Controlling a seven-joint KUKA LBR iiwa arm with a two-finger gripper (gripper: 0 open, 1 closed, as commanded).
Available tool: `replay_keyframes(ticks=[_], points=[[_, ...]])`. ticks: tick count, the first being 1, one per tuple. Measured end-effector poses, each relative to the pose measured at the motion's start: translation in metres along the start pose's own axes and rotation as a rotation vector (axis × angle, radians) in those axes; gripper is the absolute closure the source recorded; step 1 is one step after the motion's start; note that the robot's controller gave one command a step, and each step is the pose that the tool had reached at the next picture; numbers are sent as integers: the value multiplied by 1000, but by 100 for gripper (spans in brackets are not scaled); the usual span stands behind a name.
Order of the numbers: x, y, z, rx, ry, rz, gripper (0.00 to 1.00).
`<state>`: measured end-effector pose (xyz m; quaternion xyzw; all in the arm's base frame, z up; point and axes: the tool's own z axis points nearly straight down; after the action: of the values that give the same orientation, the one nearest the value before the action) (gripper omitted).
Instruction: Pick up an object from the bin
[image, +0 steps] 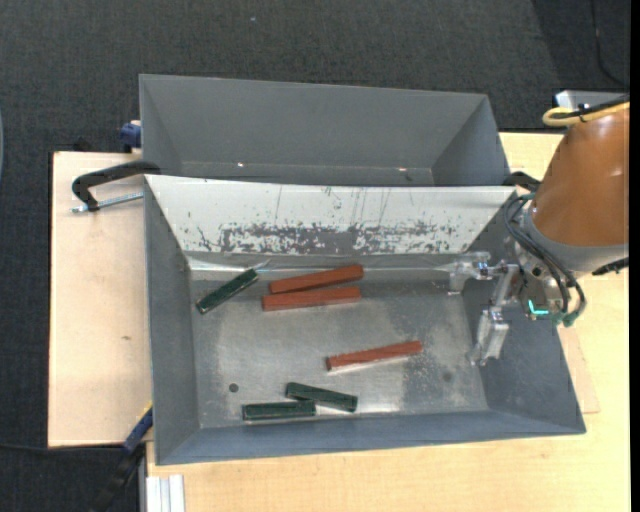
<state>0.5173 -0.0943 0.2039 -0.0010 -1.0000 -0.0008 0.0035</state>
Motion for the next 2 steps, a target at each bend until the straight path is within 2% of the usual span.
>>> replay_keyframes(ticks=[1,2], points=[[-2,0,-4,1,-8,-2,0],[5,41,46,3,-15,-9,0]])
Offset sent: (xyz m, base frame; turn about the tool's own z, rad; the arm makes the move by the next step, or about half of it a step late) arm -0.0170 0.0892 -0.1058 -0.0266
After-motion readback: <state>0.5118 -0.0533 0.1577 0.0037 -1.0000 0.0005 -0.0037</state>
